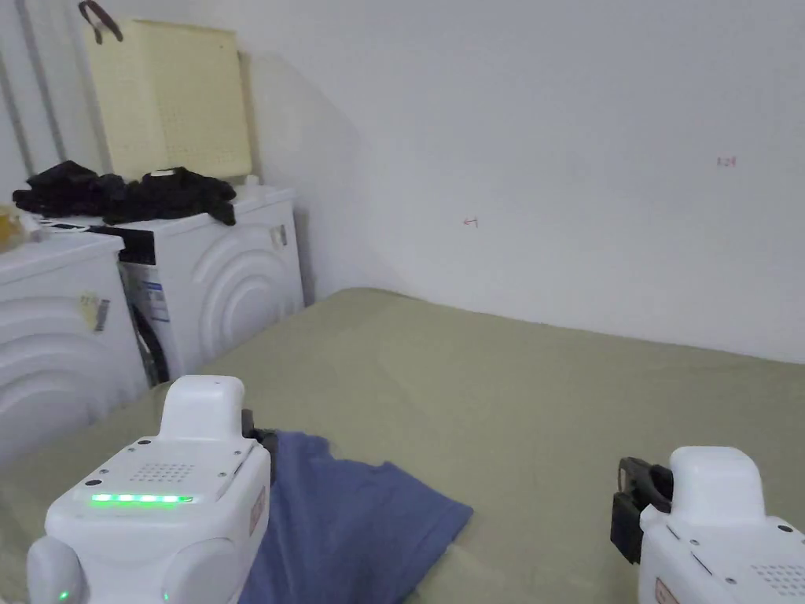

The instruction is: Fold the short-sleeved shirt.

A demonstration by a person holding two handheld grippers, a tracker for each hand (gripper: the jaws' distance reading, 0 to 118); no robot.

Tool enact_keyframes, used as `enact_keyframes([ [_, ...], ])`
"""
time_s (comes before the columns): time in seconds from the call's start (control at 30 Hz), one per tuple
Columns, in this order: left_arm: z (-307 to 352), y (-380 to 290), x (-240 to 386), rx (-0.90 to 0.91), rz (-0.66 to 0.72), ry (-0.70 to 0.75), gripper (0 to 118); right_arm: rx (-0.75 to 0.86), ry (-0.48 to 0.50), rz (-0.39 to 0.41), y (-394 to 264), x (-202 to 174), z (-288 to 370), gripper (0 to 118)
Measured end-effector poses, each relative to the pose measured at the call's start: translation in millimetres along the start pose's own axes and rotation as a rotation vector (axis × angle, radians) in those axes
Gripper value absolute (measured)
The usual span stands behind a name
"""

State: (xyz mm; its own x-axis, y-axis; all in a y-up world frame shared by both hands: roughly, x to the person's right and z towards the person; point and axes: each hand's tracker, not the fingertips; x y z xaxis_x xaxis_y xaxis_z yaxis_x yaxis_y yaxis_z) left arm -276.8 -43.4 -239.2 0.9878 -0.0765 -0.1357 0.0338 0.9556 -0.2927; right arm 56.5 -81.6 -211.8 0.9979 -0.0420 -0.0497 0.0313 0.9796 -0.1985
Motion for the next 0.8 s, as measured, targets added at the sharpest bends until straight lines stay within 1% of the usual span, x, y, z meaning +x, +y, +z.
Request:
enact_keyframes([
  [0.07,-0.3,-3.0,-24.6,-0.014,0.02,0.05,0,-0.005,0.054,-0.008,-0.9,-19.4,-9.3,1],
  [0.13,-1.1,-7.2,-43.2,-0.02,0.032,0.082,0,-0.011,0.088,-0.001,0.2,-29.2,-19.1,1],
  [0.3,-17.2,-13.9,-65.5,-0.074,0.064,0.082,0,-0.018,0.117,0.04,-2.9,-50.2,-31.4,2],
  [0.4,-30.3,-19.8,-70.7,-0.084,0.063,0.082,0,-0.023,0.128,0.04,-5.7,-52.6,-38.0,2],
  [0.47,-39.8,-20.2,-66.5,-0.096,0.058,0.085,0,-0.03,0.136,0.043,-6.8,-55.5,-43.9,2],
  [0.6,-70.0,-23.5,-55.5,-0.145,0.06,0.039,0,-0.045,0.134,0.041,-10.2,-54.6,-60.4,2],
  [0.67,-91.9,-28.9,-46.9,-0.182,0.035,0.001,0,-0.056,0.132,0.037,-14.6,-51.3,-67.4,2],
  [0.73,-126.4,-39.7,-33.9,-0.257,-0.011,-0.033,0,-0.078,0.127,0.028,-21.9,-48.5,-74.6,2],
  [0.8,-156.7,-51.9,-21.8,-0.311,-0.016,-0.069,0,-0.108,0.121,0.024,-31.3,-44.4,-81.3,2],
])
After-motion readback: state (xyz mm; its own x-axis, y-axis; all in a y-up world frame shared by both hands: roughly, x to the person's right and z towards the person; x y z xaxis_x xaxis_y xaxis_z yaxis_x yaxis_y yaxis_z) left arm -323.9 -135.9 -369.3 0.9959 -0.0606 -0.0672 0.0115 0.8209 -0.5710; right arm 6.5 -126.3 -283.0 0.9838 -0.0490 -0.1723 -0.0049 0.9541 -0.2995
